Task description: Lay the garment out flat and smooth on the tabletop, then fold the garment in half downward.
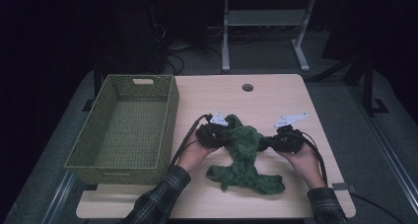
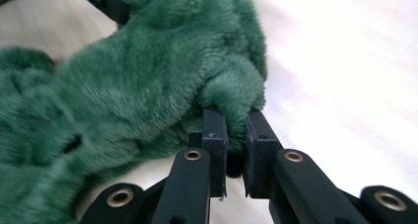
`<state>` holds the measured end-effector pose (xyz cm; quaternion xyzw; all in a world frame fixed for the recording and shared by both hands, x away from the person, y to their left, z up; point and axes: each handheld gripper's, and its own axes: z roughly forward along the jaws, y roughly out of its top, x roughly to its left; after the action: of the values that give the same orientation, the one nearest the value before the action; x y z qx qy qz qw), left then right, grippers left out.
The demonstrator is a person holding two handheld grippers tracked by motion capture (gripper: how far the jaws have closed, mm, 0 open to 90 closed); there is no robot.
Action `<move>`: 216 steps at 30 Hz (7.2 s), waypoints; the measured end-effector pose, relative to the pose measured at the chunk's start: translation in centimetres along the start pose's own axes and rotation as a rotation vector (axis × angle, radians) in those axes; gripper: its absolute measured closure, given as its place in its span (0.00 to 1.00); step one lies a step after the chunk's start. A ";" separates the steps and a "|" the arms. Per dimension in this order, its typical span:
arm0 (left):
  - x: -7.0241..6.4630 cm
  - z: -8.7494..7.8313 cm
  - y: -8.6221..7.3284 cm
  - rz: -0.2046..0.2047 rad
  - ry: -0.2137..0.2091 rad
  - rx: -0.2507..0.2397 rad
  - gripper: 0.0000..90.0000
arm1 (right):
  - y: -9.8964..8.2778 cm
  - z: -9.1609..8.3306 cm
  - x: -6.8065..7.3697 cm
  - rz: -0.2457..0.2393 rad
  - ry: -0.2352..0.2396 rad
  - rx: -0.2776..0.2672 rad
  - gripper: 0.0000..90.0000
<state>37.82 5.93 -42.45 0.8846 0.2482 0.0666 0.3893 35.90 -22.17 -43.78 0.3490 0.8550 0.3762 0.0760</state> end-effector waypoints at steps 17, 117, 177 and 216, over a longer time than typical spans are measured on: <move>0.1 -1.8 -2.1 -0.027 0.055 0.078 0.93 | 0.8 -0.1 1.2 -0.069 -0.005 0.028 0.90; 3.2 -0.7 1.7 -0.067 0.146 0.012 0.70 | 3.6 -1.0 -6.1 0.148 -0.130 -0.051 0.67; -6.2 -4.6 -12.3 0.036 0.077 0.007 0.14 | 7.3 6.4 12.6 -0.172 0.086 0.009 0.77; -6.2 -4.5 -12.3 0.034 0.078 -0.001 0.14 | 6.1 1.7 10.9 -0.153 0.082 -0.079 0.93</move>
<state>26.29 12.96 -47.76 0.8853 0.2480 0.1076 0.3784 31.74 -11.18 -39.26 0.2636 0.8659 0.4169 0.0831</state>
